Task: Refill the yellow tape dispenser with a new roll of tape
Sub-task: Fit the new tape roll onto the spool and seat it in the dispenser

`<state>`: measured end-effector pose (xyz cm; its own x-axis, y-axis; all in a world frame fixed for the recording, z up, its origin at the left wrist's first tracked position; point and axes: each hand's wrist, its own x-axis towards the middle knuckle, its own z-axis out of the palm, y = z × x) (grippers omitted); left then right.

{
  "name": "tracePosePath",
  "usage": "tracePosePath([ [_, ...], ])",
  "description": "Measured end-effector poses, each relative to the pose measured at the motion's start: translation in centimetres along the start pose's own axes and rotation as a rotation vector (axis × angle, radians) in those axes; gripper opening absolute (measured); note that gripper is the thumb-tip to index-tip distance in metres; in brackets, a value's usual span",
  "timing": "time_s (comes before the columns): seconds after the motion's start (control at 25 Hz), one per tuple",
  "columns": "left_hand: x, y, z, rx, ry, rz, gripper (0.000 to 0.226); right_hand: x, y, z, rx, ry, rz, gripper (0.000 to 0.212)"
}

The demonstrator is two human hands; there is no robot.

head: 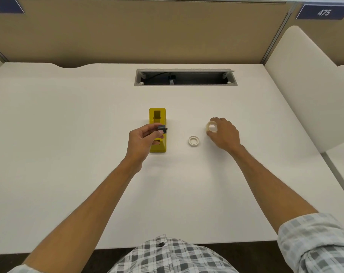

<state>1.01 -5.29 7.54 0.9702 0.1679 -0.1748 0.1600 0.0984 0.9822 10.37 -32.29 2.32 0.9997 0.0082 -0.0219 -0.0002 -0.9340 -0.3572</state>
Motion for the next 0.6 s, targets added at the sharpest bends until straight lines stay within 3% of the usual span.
tracePosePath([
  [0.16,-0.3,0.1,-0.1,-0.007,-0.022,0.001,0.027,-1.5,-2.7,-1.7,0.422,0.091,-0.045,0.040],
  [0.32,-0.8,0.2,-0.1,-0.021,-0.055,0.004,0.030,-3.9,-5.9,-3.0,0.787,-0.022,-0.191,0.038],
  [0.6,-1.1,0.8,0.5,0.015,-0.068,0.034,0.028,-5.9,-8.9,-3.3,0.988,-0.208,-0.333,0.044],
])
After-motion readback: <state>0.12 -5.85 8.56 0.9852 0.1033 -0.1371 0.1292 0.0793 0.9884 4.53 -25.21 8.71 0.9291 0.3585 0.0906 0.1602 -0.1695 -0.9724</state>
